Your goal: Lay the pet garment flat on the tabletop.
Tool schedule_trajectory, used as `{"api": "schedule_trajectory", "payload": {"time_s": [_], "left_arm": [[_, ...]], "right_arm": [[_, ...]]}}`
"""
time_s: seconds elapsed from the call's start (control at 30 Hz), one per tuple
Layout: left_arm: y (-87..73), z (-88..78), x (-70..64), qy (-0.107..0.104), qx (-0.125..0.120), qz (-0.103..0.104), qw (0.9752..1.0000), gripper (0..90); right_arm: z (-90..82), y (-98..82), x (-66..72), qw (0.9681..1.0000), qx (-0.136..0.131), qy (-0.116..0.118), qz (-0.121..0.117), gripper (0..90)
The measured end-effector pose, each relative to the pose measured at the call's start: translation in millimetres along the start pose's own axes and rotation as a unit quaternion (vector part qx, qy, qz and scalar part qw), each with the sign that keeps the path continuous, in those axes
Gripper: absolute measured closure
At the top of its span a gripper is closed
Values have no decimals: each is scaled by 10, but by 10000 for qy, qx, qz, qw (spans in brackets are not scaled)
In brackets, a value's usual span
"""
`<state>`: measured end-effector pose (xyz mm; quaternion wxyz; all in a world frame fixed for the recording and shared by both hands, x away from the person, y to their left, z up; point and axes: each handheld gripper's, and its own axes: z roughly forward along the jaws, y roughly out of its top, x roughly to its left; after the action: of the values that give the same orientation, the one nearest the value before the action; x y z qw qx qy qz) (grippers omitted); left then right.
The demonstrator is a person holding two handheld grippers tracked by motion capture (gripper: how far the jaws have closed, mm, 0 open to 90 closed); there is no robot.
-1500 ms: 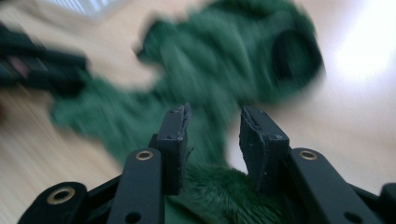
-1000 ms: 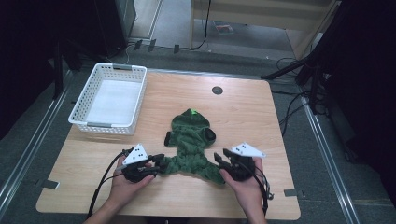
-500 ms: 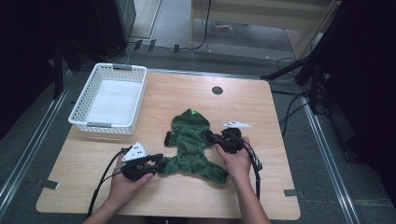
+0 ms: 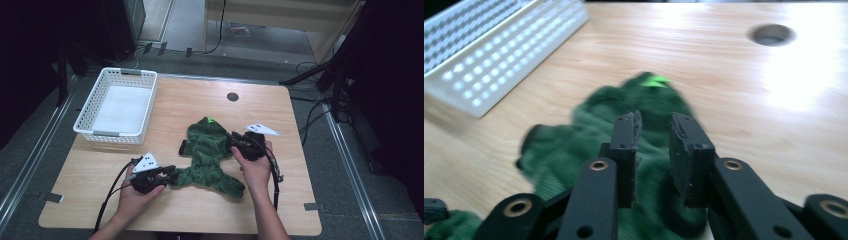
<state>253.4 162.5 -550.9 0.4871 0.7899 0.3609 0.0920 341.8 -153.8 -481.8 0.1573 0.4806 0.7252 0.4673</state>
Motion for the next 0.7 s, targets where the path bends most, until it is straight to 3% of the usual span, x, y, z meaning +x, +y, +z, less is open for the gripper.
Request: {"api": "schedule_trajectory", "payload": {"time_s": [0.13, 0.2, 0.3, 0.4, 0.53, 0.7], "left_arm": [[-4, -2, -5, -99, 17, 37, 9999, 737], [-8, -4, -12, -140, 25, 54, 9999, 746], [-10, -7, -16, -158, 53, 98, 9998, 743], [-9, -6, -13, -171, 60, 82, 9998, 732], [-6, 1, -12, -152, 71, 64, 9998, 719], [-2, 11, -19, -129, 116, 71, 9998, 710]], "right_arm": [[381, 16, 188, 9975, 611, 31, -348, 746], [564, -35, 169, 9966, 789, -56, -243, 750], [696, -94, 100, 9957, 899, -199, -139, 739], [668, -159, 87, 9950, 934, -285, -220, 720], [530, -226, 108, 9961, 747, -365, -295, 684], [581, -324, 56, 9944, 916, -476, -240, 678]]}}
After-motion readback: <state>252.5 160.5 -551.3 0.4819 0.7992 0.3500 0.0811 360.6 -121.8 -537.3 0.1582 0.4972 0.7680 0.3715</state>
